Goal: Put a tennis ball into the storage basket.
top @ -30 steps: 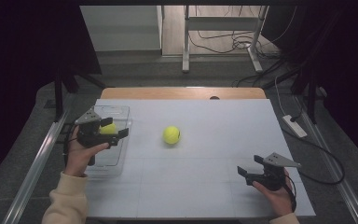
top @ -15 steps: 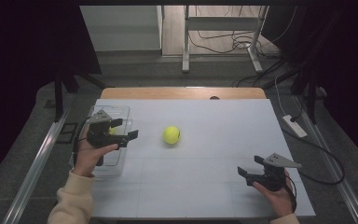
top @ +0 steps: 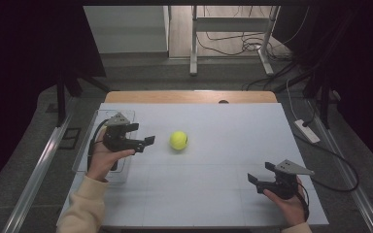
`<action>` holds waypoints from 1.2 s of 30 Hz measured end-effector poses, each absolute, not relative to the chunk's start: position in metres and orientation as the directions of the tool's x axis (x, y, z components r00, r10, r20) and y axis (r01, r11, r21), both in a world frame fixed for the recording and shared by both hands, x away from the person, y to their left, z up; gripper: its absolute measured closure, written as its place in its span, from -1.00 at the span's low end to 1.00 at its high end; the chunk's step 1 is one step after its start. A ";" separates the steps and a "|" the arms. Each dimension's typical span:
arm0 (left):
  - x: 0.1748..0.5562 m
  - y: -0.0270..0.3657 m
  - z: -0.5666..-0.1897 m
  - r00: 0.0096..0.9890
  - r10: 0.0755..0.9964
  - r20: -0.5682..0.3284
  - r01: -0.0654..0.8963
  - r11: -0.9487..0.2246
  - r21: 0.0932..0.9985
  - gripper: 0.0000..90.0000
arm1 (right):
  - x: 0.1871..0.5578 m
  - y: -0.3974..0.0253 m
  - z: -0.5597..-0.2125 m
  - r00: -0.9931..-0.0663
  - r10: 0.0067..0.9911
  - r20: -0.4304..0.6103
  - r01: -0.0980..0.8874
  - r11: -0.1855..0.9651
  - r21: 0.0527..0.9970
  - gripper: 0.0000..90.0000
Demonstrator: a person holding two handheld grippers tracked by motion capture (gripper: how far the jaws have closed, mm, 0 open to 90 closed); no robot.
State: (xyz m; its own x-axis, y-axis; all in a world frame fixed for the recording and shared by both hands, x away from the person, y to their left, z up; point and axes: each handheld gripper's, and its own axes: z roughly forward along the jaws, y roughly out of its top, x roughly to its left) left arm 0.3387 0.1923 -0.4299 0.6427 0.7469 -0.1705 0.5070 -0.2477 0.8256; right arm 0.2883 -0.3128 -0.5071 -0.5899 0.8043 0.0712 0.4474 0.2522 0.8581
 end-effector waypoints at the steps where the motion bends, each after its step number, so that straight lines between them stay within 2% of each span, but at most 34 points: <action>1: 0.342 0.187 -0.430 0.647 0.744 -0.167 0.510 -0.259 0.820 -0.68 | 0.288 -0.312 -0.507 -0.592 0.803 0.069 0.445 0.254 0.859 -0.70; 16: 0.353 0.160 -0.427 0.685 0.718 -0.126 0.503 -0.341 0.794 -0.68 | 0.288 -0.312 -0.507 -0.593 0.803 0.065 0.446 0.260 0.857 -0.70; 36: 0.371 0.133 -0.429 0.703 0.698 -0.134 0.521 -0.378 0.765 -0.68 | 0.290 -0.311 -0.507 -0.597 0.799 0.068 0.443 0.258 0.859 -0.70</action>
